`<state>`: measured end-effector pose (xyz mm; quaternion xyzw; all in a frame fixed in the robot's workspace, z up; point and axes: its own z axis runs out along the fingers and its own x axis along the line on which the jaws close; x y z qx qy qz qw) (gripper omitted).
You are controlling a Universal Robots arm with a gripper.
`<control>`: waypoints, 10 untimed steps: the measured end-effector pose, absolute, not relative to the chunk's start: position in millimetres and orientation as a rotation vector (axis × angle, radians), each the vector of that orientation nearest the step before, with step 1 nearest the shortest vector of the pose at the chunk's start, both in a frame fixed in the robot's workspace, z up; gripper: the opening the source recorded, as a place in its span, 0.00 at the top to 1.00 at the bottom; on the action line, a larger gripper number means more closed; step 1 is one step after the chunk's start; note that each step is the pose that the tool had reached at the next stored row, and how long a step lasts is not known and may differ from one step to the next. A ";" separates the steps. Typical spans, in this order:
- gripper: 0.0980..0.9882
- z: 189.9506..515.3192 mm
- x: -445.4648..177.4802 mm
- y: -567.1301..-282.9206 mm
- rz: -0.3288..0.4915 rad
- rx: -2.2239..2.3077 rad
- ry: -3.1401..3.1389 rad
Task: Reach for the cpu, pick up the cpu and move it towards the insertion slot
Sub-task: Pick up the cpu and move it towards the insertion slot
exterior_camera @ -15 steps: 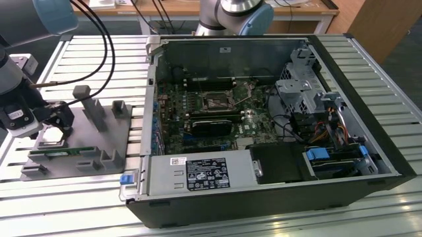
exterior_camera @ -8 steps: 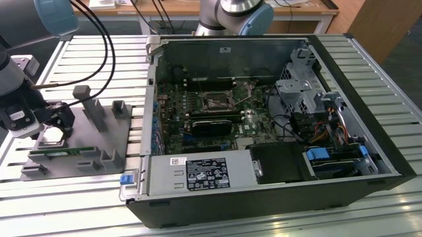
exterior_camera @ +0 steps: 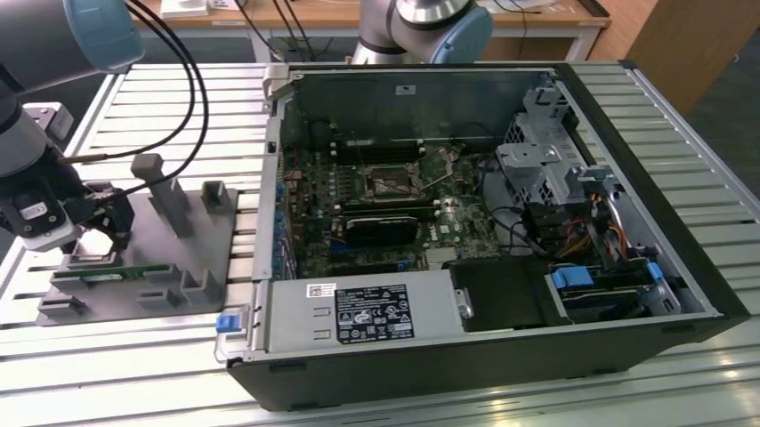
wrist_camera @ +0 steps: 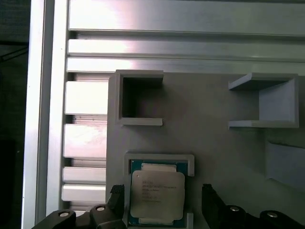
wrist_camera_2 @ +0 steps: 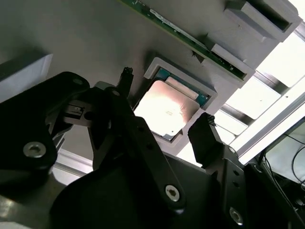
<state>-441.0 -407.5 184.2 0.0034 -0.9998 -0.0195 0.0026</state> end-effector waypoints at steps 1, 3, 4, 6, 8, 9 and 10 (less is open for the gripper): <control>0.25 183.8 -441.3 -407.4 -0.061 0.011 -3.136; 0.33 183.5 -441.7 -407.1 -0.061 0.011 -3.136; 0.33 183.4 -442.0 -406.9 -0.061 0.011 -3.136; 0.33 183.1 -442.6 -406.3 -0.061 0.011 -3.136; 0.35 182.9 -443.0 -405.5 -0.061 0.011 -3.136; 0.35 182.8 -443.1 -405.0 -0.061 0.011 -3.136; 0.42 182.8 -443.2 -404.5 -0.061 0.011 -3.136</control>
